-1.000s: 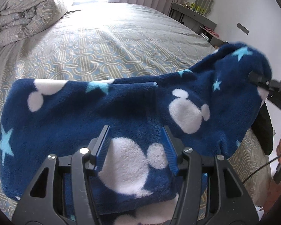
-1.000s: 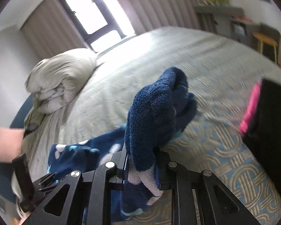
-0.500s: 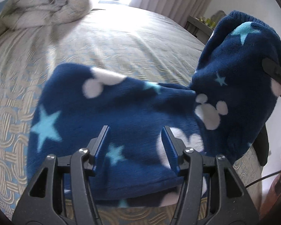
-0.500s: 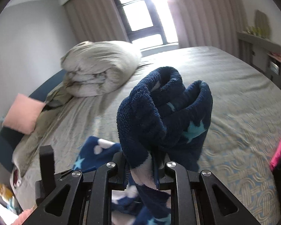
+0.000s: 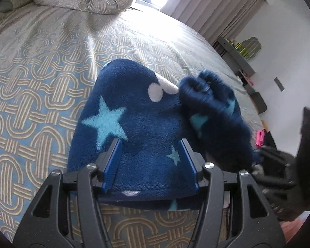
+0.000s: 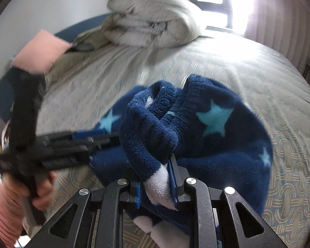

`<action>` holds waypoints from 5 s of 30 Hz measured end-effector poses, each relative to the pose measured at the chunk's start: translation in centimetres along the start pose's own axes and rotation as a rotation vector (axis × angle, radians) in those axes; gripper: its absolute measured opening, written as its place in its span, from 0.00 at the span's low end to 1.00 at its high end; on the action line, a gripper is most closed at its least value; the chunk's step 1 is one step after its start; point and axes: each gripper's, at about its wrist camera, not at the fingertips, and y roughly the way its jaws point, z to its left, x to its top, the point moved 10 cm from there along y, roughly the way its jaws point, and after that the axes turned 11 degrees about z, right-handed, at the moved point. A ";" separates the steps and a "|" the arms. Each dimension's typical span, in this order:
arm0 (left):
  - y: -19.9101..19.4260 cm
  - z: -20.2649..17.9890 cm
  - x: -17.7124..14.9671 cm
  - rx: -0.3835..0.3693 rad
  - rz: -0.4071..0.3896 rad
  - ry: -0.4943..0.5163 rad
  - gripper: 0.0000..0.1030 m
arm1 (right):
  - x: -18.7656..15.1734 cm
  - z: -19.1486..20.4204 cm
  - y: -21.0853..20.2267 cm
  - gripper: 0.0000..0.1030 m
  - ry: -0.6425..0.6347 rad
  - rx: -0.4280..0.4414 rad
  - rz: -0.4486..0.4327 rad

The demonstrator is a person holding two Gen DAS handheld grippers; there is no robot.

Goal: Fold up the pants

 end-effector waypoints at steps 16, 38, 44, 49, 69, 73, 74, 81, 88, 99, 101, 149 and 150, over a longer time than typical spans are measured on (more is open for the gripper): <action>-1.2 -2.8 -0.7 -0.110 0.017 -0.003 0.72 | -4.3 -3.8 -5.2 0.62 0.083 0.246 -0.026; 2.7 -10.2 1.3 0.009 0.081 0.198 0.33 | -9.8 -15.5 -3.2 0.66 0.500 0.260 0.004; -2.7 -11.8 3.5 0.000 -0.002 0.251 0.33 | -10.3 -15.7 -3.0 0.67 0.534 0.304 0.022; -4.8 -11.3 4.5 0.058 -0.034 0.298 0.33 | -9.1 -14.3 -2.9 0.69 0.512 0.331 0.024; 1.2 5.1 0.1 0.052 0.119 0.050 0.42 | -7.6 -6.7 1.4 0.70 0.378 0.345 0.157; 1.2 5.6 0.0 0.034 0.113 0.050 0.44 | -7.8 -6.7 1.8 0.74 0.386 0.343 0.166; 1.2 5.6 0.1 0.036 0.112 0.055 0.45 | -7.8 -6.7 2.0 0.75 0.391 0.347 0.169; 1.2 5.9 -0.2 0.036 0.099 0.028 0.46 | -8.8 -4.4 2.6 0.75 0.386 0.417 0.214; -1.9 4.4 0.8 0.110 0.093 0.049 0.47 | -9.1 -4.0 0.4 0.75 0.278 0.363 0.172; -7.8 -4.0 6.2 0.244 -0.044 0.218 0.53 | -13.4 -5.8 -1.7 0.66 0.102 0.335 0.139; -6.5 -6.5 7.1 0.249 -0.041 0.272 0.59 | -13.8 -5.2 -2.2 0.66 0.064 0.382 0.131; 13.1 -18.7 2.5 0.501 0.551 0.682 0.29 | -11.7 -3.2 -3.9 0.40 0.249 0.475 0.014; 13.5 -18.2 2.1 0.565 0.556 0.703 0.16 | -11.6 -3.7 -4.3 0.44 0.274 0.498 -0.006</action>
